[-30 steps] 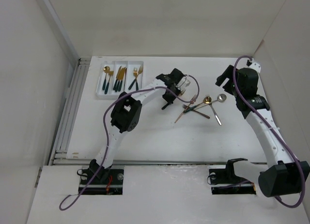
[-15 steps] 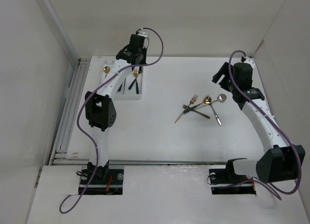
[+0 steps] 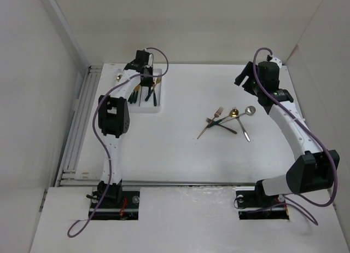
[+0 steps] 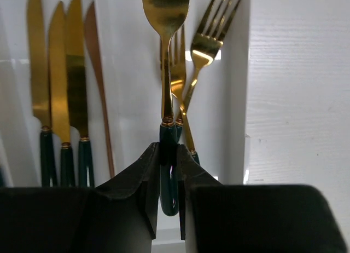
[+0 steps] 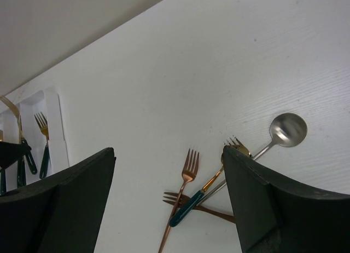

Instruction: Sort the eating utensils into containers

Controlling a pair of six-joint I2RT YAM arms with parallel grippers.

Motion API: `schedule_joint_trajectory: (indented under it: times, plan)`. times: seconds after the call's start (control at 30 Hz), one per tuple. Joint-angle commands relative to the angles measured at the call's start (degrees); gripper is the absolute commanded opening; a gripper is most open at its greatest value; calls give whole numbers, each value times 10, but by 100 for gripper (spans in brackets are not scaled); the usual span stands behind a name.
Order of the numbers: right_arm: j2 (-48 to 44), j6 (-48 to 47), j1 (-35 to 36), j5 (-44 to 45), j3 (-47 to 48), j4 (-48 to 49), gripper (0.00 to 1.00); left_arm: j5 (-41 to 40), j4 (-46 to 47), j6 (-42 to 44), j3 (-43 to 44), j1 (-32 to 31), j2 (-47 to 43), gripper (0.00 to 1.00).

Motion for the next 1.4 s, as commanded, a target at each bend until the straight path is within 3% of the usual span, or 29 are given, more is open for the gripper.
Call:
schedule_joint_trajectory:
  times: [0.0, 0.4, 0.43, 0.47, 0.6, 1.1, 1.37]
  plan:
    - [2, 8, 5, 13, 26, 2, 84, 48, 12, -9, -7, -7, -26, 0]
    - [-9, 13, 10, 24, 15, -9, 84, -27, -14, 29, -40, -7, 15, 0]
    - [-9, 13, 10, 24, 15, -9, 84, -27, -20, 29, -40, -13, 15, 3]
    - [-15, 13, 10, 24, 10, -9, 84, -27, -20, 34, -40, -13, 15, 16]
    - [-21, 13, 10, 24, 4, -9, 84, -22, -25, 34, -45, -23, -12, 43]
    - [-72, 8, 20, 41, -21, -20, 84, -28, -43, 29, -8, -44, -130, 44]
    - [-112, 8, 20, 41, -65, -28, 85, 19, -49, 49, -65, -132, -178, 54]
